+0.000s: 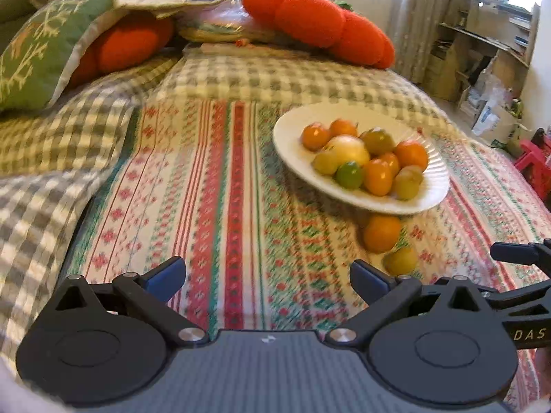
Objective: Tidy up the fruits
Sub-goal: 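Withdraw both open grippers toward the last mandarin and yellow fruit, then grasp the last mandarin with the left gripper while the right gripper grasps the yellow fruit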
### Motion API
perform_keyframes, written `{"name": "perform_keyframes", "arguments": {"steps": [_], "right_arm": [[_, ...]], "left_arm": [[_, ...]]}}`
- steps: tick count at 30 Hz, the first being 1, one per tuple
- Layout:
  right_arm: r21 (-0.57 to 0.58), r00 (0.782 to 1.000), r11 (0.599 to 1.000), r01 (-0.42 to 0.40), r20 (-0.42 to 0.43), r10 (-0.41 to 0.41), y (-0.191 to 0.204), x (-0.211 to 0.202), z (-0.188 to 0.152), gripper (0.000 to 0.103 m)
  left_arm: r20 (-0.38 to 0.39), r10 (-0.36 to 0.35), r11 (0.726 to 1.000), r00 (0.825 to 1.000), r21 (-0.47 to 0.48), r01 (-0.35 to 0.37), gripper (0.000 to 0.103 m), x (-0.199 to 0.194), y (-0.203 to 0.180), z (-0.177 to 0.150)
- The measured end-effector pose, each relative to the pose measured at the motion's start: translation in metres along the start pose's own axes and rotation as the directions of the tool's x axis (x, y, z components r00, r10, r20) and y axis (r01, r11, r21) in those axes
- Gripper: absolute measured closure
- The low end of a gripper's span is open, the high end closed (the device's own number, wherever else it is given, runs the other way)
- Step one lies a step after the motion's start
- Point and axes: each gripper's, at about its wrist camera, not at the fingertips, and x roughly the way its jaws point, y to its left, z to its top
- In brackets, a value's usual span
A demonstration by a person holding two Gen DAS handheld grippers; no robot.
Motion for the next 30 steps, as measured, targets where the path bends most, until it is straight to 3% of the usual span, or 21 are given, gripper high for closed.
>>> {"name": "perform_keyframes", "arguments": {"steps": [8, 11, 26, 30], "right_arm": [[-0.019, 1.0, 0.999, -0.028, 0.01, 0.028, 0.008, 0.012, -0.005, 0.002], [0.001, 0.999, 0.999, -0.039, 0.013, 0.039, 0.009, 0.019, -0.003, 0.007], [-0.081, 0.998, 0.995, -0.066, 0.017, 0.068, 0.025, 0.034, 0.003, 0.051], [-0.084, 0.995, 0.992, -0.095, 0.014, 0.096, 0.022, 0.033, 0.004, 0.075]], "left_arm": [[-0.044, 0.05, 0.999, 0.998, 0.012, -0.049, 0.01, 0.012, 0.004, -0.011], [-0.048, 0.056, 0.998, 0.997, 0.036, -0.054, 0.01, 0.016, 0.001, -0.014], [-0.073, 0.058, 0.998, 0.996, 0.031, -0.056, 0.01, 0.026, 0.002, -0.019], [-0.071, 0.057, 0.998, 0.996, 0.035, -0.055, 0.01, 0.026, -0.001, -0.019]]}}
